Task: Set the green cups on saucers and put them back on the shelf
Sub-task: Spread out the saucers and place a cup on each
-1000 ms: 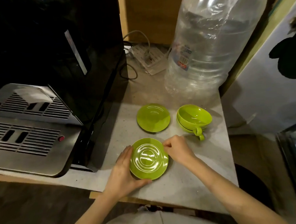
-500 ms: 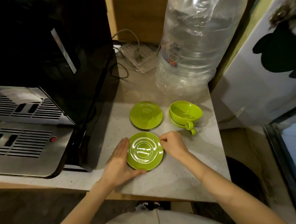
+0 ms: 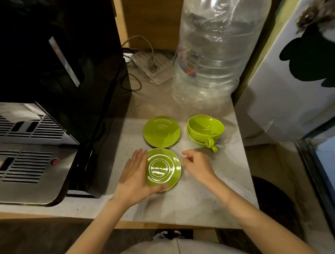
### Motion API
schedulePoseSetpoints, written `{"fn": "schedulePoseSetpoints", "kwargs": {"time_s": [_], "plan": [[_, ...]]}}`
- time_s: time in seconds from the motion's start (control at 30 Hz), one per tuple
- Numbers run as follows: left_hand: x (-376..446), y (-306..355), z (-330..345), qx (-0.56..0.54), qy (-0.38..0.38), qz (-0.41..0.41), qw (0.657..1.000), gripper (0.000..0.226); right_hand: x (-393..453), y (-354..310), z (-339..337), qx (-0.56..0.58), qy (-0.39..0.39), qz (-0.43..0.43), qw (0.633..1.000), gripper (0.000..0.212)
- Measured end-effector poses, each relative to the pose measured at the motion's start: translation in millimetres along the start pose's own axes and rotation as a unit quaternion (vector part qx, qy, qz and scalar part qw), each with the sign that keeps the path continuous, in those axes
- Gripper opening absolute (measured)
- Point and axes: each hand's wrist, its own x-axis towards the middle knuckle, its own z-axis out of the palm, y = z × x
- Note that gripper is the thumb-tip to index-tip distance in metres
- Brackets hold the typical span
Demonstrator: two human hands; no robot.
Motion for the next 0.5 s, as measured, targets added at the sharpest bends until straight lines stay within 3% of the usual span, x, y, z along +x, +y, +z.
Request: {"fn": "schedulePoseSetpoints", "kwargs": {"time_s": [0.07,0.13,0.2,0.27,0.4,0.5], "plan": [[6.4,18.9,-7.3,-0.077,0.021,0.0,0.997,0.104,-4.8,8.3,-8.7,0.035,0.011,0.011,0.999,0.028],[17.0,39.8,-15.6,-0.178,0.043,-0.006,0.983,0.059,-10.9,19.3,-18.5,0.057,0.025,0.025,0.998,0.019],[27.7,62.6,-26.9,-0.315,0.016,-0.021,0.949,0.027,-15.3,30.7,-31.5,0.062,0.046,0.05,0.996,0.023],[38.1,81.6,-36.7,-0.418,-0.026,-0.024,0.908,0.023,-16.3,39.7,-47.1,0.087,0.086,0.077,0.989,0.031],[66.5,102.8,-41.9,-0.496,-0.073,-0.045,0.864,0.021,-3.8,42.9,-79.5,0.158,0.212,0.092,0.96,0.032],[87.1,111.3,-37.0,-0.512,-0.096,-0.083,0.85,0.027,10.6,30.7,-93.2,0.198,0.21,0.074,0.955,0.022]]}}
